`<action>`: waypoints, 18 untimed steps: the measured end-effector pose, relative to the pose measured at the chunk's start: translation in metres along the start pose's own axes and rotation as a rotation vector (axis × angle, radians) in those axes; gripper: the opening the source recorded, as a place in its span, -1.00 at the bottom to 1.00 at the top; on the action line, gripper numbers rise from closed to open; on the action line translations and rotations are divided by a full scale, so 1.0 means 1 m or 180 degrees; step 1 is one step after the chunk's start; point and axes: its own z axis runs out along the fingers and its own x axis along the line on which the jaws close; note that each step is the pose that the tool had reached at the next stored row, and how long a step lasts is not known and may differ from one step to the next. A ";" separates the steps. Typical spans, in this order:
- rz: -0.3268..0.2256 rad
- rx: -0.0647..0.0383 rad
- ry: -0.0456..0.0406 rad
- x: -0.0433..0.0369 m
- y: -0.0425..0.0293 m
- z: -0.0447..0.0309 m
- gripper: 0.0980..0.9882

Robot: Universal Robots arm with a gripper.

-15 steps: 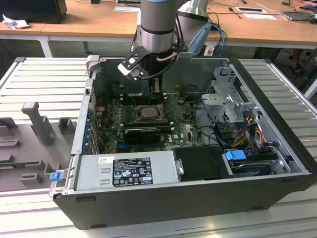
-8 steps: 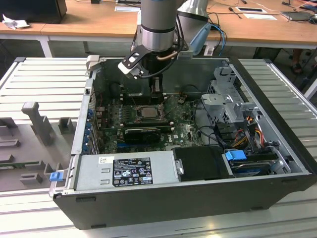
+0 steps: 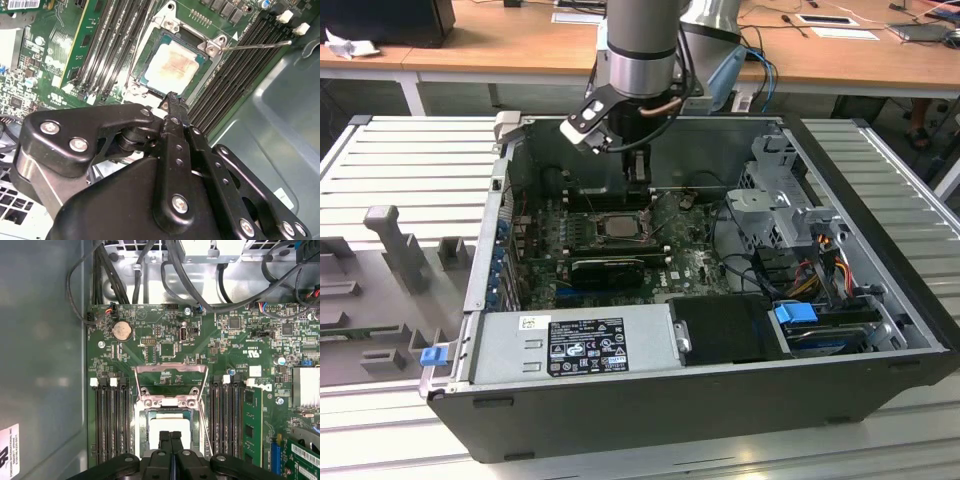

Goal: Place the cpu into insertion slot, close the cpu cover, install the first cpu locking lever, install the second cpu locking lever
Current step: 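Close the cpu cover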

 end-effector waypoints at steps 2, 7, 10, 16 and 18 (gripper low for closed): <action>0.0001 0.0000 0.0000 0.0000 0.0001 -0.0011 -0.98; 0.0000 0.0001 0.0001 0.0002 0.0035 -0.0072 -0.98; 0.0000 0.0005 0.0000 0.0002 0.0084 -0.0073 -0.98; 0.0000 0.0015 0.0001 0.0004 0.0178 -0.0078 -0.98; 0.0001 0.0021 0.0000 0.0004 0.0216 -0.0078 -0.98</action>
